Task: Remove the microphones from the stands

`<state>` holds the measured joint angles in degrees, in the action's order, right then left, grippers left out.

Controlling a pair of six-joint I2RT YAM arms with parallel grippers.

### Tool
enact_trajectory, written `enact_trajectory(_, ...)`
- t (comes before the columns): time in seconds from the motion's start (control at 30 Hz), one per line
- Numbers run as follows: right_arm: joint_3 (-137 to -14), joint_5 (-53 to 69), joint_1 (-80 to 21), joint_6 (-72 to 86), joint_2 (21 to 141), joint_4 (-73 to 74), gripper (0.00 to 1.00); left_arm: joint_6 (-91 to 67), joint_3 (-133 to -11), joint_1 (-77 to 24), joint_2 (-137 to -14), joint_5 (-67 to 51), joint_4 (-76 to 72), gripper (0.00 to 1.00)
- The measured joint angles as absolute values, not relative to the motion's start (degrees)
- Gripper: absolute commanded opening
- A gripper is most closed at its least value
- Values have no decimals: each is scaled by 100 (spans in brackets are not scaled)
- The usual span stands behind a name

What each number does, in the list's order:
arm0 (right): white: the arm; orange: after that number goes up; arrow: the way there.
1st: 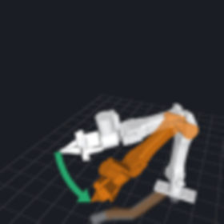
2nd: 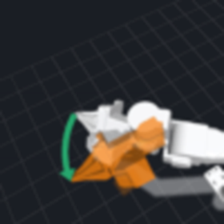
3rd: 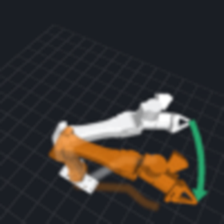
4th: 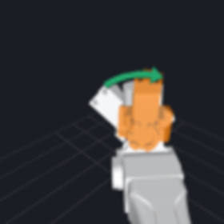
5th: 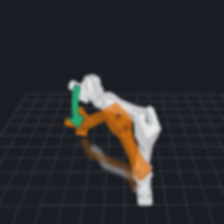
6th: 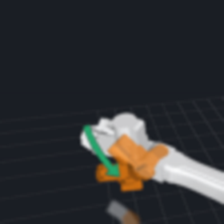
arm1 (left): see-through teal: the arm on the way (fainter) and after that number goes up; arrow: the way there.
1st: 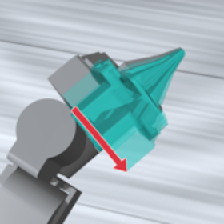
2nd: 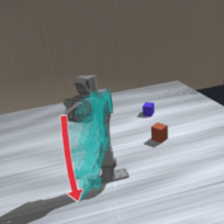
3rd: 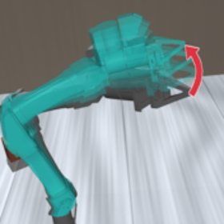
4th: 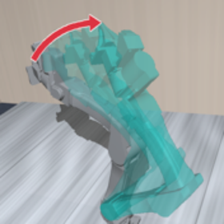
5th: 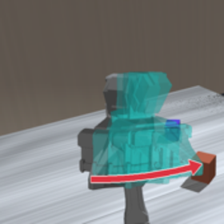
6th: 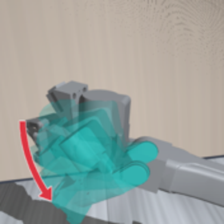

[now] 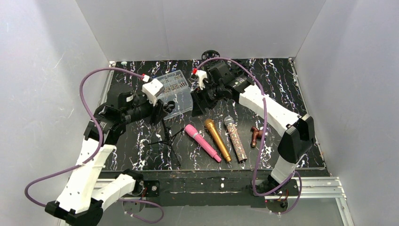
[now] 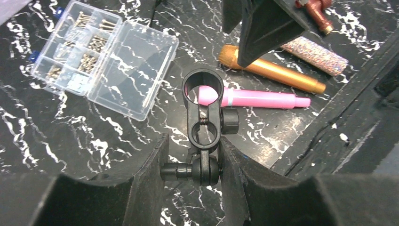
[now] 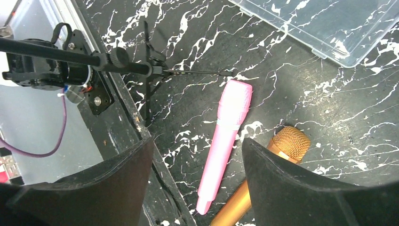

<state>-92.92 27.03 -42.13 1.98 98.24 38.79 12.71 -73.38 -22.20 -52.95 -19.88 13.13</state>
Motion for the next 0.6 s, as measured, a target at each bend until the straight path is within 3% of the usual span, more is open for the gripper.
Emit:
enact_trajectory(0.23, -9155, 3033, -4095, 268, 9760, 3763, 76, 1393, -7231, -2206, -5463, -2147, 961, 3)
enact_trajectory(0.43, -8879, 3151, -4003, 283, 9555, 3712, 76, 1433, -6536, -2163, -4950, -2189, 403, 43)
enact_trajectory(0.53, -8829, 3173, -3966, 287, 9494, 3699, 76, 1487, -6357, -2163, -4731, -2117, 331, 93)
enact_trajectory(0.6, -8829, 3175, -3944, 296, 9485, 3688, 76, 1538, -6187, -2163, -4641, -2023, 333, 98)
